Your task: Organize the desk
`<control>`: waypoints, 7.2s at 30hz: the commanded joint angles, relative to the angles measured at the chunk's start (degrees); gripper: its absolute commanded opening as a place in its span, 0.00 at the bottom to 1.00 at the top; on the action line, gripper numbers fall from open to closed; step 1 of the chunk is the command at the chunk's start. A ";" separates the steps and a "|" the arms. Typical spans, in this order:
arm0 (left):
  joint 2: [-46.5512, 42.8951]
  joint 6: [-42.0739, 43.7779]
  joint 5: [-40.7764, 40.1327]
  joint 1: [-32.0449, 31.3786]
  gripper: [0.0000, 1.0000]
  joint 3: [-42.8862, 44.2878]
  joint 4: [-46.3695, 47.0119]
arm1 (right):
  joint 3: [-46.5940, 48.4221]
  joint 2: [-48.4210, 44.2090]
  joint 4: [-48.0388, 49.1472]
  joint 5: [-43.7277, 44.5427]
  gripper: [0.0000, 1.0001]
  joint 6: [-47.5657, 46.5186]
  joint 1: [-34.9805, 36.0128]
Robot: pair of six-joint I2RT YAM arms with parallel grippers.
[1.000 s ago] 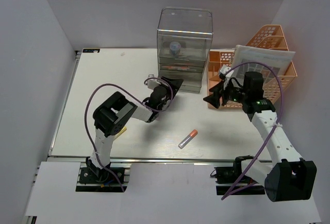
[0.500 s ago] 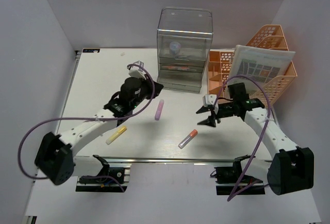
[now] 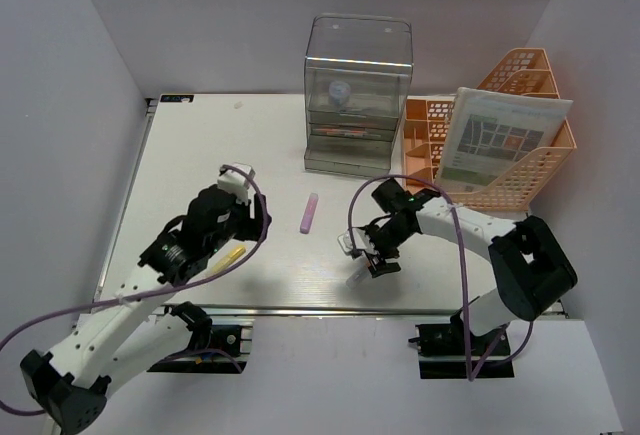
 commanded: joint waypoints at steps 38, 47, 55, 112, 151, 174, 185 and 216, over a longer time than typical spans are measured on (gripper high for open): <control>21.36 -3.21 -8.12 -0.88 0.87 11.64 -15.20 | 41.06 21.92 15.97 41.33 0.00 24.85 -0.88; 29.01 -2.42 -9.18 -0.88 0.94 16.83 -21.71 | 50.04 32.03 19.49 45.65 0.36 24.41 -2.46; 37.62 -3.30 -9.53 -1.41 0.94 20.35 -26.28 | 49.69 30.64 19.76 41.35 0.57 28.70 -3.95; 61.53 5.84 -1.71 12.04 0.67 21.67 -26.29 | -0.76 -29.31 35.49 2.67 0.46 52.36 -20.48; 51.86 -26.04 36.52 10.98 0.03 39.25 29.68 | -4.28 -32.74 38.13 4.34 0.12 54.11 -23.90; 70.67 -52.78 10.86 7.56 0.15 29.04 70.49 | -5.86 -32.91 40.23 2.76 0.39 53.85 -25.84; 66.73 -52.08 11.39 7.03 0.71 29.84 62.48 | -6.65 -32.39 40.32 0.74 0.50 53.50 -26.45; -11.58 -12.88 -12.87 13.62 0.76 -8.38 11.06 | 34.08 19.19 1.22 8.55 0.83 -9.51 5.80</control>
